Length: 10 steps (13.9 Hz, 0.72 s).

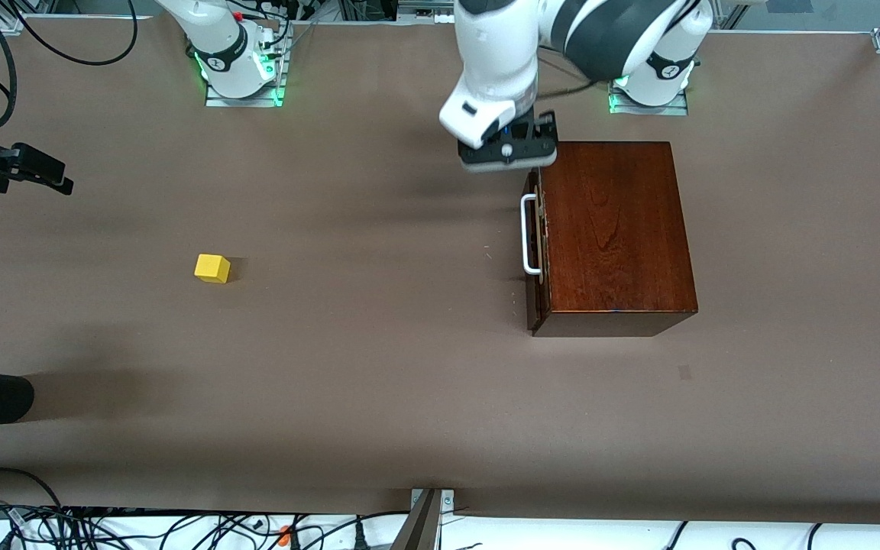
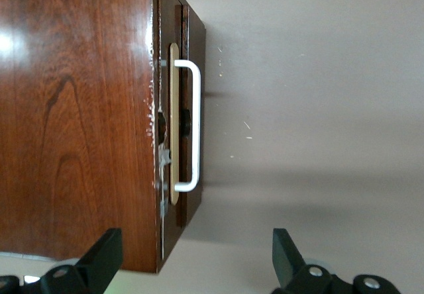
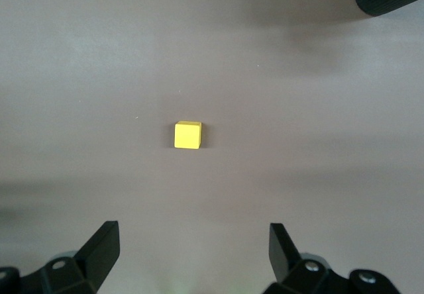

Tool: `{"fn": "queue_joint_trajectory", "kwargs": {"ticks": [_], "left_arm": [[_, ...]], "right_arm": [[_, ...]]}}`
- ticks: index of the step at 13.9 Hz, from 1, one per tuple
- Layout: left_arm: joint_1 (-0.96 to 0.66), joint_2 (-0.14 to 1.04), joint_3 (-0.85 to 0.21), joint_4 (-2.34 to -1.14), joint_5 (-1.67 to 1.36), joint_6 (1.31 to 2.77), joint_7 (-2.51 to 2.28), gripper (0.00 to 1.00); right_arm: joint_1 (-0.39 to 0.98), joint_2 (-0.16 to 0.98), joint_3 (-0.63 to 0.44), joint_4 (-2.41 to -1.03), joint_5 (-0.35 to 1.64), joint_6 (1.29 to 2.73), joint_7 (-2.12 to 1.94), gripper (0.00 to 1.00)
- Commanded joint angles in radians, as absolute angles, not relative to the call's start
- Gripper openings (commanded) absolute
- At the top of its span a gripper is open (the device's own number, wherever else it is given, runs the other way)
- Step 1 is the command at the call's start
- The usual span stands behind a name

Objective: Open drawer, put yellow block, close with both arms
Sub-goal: 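Move the left gripper to the white drawer handle of the wooden box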

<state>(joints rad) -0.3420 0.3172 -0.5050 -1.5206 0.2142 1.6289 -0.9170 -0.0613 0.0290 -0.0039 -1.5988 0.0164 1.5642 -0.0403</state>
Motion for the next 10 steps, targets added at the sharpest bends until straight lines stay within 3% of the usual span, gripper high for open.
{"fn": "queue_joint_trajectory", "kwargs": {"ticks": [1, 10], "left_arm": [[-0.336, 0.353, -0.503, -1.569, 0.279, 1.711, -0.92, 1.0], [-0.333, 0.491, -0.499, -1.629, 0.414, 1.801, -0.911, 1.0]], "right_arm": [[-0.061, 0.031, -0.006, -1.586, 0.02, 1.554, -0.044, 1.0], [-0.061, 0.031, -0.005, -1.586, 0.02, 1.554, -0.044, 1.0]]}}
